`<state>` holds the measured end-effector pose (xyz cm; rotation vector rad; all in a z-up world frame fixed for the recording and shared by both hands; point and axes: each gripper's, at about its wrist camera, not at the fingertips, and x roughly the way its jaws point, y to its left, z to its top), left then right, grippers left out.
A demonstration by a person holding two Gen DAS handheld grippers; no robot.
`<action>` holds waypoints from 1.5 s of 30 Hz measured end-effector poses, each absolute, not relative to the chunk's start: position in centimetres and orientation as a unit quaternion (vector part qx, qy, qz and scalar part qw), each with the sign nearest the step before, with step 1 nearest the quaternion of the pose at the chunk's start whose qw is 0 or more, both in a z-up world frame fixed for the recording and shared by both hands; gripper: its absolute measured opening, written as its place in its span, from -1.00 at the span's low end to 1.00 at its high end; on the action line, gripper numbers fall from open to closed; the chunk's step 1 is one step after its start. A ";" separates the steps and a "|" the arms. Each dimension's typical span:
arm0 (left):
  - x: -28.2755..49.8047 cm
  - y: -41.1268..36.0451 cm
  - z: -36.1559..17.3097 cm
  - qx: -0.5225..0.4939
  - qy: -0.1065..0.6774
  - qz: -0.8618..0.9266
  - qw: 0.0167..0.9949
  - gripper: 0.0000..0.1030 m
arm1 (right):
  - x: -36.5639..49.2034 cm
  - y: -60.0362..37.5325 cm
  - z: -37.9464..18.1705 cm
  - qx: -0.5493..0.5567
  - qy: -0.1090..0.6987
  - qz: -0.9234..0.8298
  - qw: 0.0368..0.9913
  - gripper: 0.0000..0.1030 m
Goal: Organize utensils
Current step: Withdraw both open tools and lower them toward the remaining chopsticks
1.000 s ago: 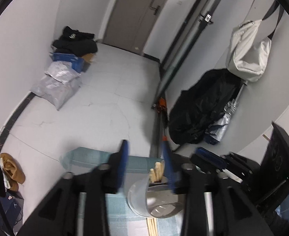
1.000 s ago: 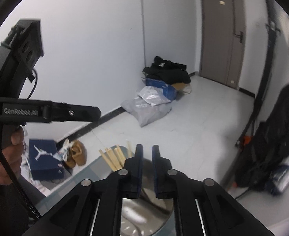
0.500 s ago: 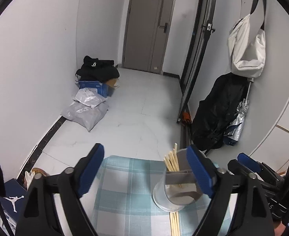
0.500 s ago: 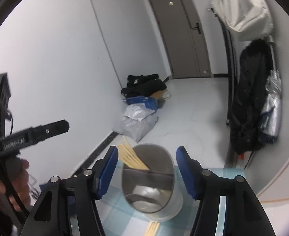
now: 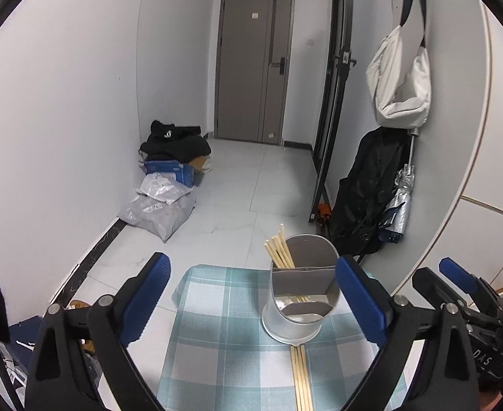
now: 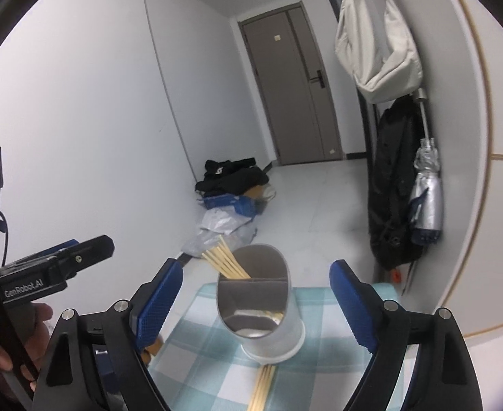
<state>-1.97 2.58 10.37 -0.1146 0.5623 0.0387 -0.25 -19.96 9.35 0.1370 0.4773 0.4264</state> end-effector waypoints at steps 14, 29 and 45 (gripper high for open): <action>-5.0 0.5 7.7 -0.052 0.261 0.006 0.964 0.92 | -5.0 -22.0 6.6 0.066 0.229 0.178 0.955 0.83; -4.0 0.2 1.9 -0.070 0.304 0.015 0.950 0.92 | -5.4 -22.5 1.8 0.034 0.277 0.171 0.945 0.83; -1.8 3.7 -1.9 -0.147 0.380 -0.012 0.913 0.92 | -1.5 -20.4 -3.7 0.025 0.394 0.165 0.904 0.83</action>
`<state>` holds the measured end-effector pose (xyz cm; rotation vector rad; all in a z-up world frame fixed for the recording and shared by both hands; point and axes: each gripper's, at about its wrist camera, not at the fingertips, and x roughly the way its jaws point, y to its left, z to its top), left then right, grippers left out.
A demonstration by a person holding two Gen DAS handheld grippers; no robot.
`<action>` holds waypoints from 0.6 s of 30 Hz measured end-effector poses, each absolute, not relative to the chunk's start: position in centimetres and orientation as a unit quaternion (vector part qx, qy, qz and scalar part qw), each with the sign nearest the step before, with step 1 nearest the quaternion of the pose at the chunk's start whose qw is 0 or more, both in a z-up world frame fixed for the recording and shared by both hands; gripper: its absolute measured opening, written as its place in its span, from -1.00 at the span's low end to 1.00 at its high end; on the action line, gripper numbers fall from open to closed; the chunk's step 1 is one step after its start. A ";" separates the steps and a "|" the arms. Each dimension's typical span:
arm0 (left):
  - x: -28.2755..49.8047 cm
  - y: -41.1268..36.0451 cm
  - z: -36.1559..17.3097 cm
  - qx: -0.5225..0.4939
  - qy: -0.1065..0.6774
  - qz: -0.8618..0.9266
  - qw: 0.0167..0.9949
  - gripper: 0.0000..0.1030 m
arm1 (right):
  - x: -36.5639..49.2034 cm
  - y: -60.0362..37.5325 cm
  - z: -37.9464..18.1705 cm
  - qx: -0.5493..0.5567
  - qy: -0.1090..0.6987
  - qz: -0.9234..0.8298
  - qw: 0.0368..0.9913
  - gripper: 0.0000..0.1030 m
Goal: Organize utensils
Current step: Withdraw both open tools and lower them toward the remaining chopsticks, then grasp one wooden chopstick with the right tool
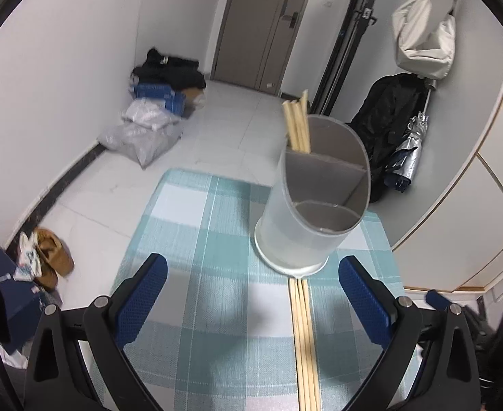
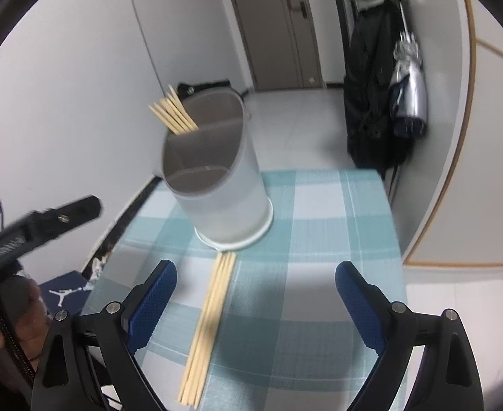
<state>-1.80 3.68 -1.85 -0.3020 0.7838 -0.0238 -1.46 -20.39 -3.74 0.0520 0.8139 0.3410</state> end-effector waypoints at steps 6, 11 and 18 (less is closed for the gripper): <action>-1.0 4.9 -2.5 -0.167 0.393 0.000 0.904 0.92 | 0.8 -18.7 -7.3 0.003 0.466 0.130 0.875 0.79; -0.8 5.6 -3.1 -0.172 0.405 0.011 0.898 0.92 | 1.8 -17.2 -8.9 -0.011 0.492 0.127 0.861 0.76; -0.5 6.4 -3.6 -0.166 0.416 0.018 0.894 0.92 | 2.6 -15.6 -10.6 -0.039 0.516 0.115 0.848 0.59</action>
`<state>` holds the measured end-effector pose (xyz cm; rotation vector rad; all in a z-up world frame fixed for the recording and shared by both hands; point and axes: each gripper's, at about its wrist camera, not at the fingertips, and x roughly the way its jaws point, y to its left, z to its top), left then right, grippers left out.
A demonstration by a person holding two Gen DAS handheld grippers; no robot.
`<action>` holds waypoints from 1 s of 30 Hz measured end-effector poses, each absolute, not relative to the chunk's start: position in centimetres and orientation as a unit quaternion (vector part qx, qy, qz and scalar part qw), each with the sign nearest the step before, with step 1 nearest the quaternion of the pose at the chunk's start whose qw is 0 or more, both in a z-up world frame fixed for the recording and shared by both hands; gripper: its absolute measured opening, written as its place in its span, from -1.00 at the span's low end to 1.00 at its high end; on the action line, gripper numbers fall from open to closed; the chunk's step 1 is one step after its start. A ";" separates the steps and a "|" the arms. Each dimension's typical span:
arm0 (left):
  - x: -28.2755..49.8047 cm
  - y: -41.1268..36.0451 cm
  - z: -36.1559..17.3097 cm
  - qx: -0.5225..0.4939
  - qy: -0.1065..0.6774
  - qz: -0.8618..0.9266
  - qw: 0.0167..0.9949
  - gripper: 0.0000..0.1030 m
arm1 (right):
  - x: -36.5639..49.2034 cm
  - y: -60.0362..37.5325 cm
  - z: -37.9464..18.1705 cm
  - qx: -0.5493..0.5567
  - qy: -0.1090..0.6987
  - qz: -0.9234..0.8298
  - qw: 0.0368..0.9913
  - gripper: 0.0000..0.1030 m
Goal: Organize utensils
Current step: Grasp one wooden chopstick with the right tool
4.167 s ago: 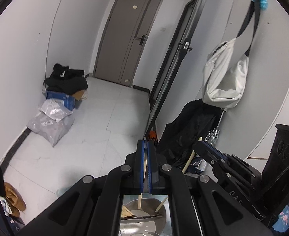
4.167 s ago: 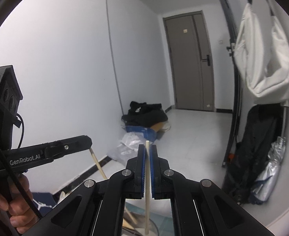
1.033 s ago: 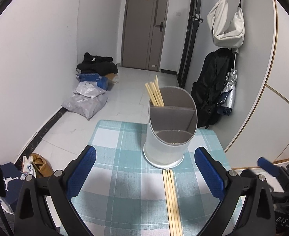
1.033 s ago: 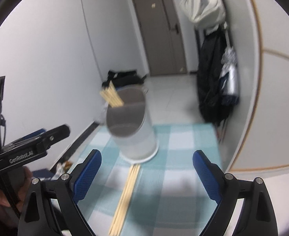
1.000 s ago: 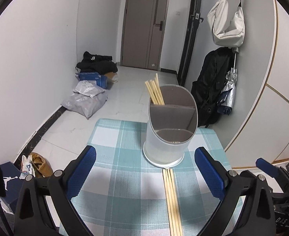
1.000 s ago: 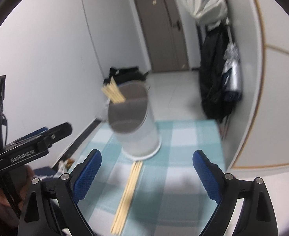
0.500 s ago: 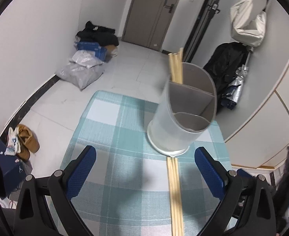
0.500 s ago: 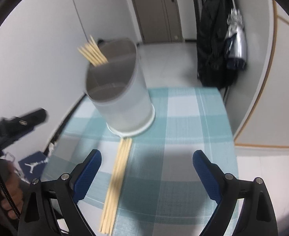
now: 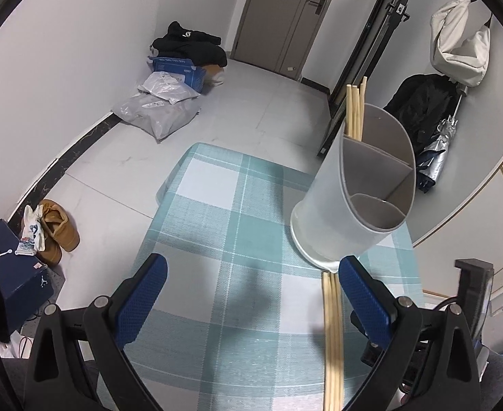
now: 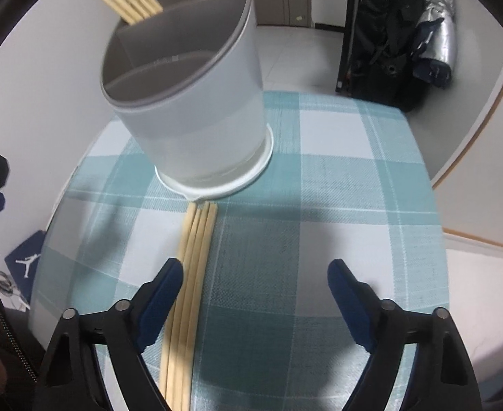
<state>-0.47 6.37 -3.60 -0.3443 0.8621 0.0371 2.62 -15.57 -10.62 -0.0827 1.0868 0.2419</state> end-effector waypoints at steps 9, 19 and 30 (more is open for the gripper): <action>-0.5 7.1 -3.7 -0.171 0.420 0.020 0.891 0.92 | 2.5 -13.3 -12.3 -0.108 0.518 0.116 0.840 0.34; -0.6 7.8 -4.0 -0.177 0.425 0.029 0.887 0.92 | 2.4 -13.2 -12.3 -0.110 0.518 0.117 0.840 0.00; -0.7 8.1 -4.1 -0.170 0.421 0.033 0.890 0.92 | 1.2 -13.0 -12.0 -0.105 0.530 0.171 0.824 -0.89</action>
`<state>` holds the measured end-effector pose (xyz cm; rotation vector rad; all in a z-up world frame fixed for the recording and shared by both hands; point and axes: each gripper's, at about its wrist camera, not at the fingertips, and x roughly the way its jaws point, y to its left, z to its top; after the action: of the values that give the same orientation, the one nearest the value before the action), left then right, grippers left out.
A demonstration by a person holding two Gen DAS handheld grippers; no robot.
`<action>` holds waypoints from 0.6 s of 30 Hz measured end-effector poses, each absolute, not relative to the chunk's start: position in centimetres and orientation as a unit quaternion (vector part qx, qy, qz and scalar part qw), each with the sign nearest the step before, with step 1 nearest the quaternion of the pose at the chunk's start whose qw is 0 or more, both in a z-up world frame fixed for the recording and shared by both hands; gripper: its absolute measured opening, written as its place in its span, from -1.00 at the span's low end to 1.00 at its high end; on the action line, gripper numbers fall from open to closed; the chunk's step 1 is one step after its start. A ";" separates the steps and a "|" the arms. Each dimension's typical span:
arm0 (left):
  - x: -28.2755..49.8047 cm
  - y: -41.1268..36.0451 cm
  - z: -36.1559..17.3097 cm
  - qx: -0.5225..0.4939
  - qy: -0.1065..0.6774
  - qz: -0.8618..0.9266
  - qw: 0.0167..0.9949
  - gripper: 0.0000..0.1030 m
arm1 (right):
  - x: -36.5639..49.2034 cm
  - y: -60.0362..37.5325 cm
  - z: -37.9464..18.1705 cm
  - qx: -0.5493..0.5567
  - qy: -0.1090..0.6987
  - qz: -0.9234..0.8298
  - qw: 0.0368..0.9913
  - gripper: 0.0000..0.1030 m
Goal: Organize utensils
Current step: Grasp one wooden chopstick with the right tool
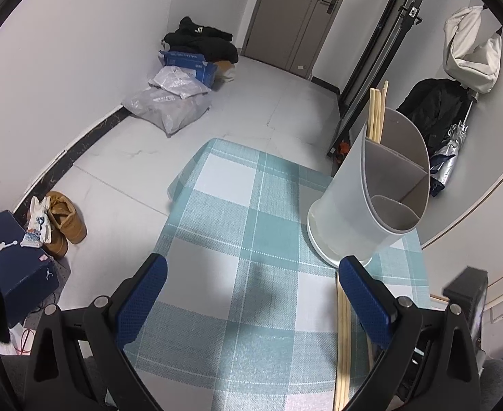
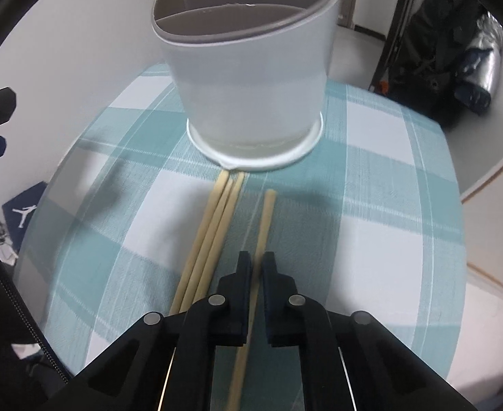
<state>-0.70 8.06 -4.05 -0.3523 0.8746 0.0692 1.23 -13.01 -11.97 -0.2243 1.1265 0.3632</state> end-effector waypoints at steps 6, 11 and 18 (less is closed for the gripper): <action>-0.2 8.3 -4.9 -0.149 0.431 0.047 0.889 0.92 | 0.9 -14.4 -11.8 -0.087 0.547 0.183 0.812 -0.89; -0.1 8.6 -5.2 -0.162 0.439 0.045 0.882 0.92 | 2.9 -14.1 -11.7 -0.092 0.554 0.185 0.807 -0.66; 0.1 7.0 -5.8 -0.137 0.457 0.026 0.878 0.92 | 6.4 -13.5 -12.4 -0.099 0.548 0.187 0.809 -0.61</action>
<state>0.13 6.96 -5.83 -0.2865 0.9534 0.0552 6.41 -13.49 -12.39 -0.2107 1.1722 0.4007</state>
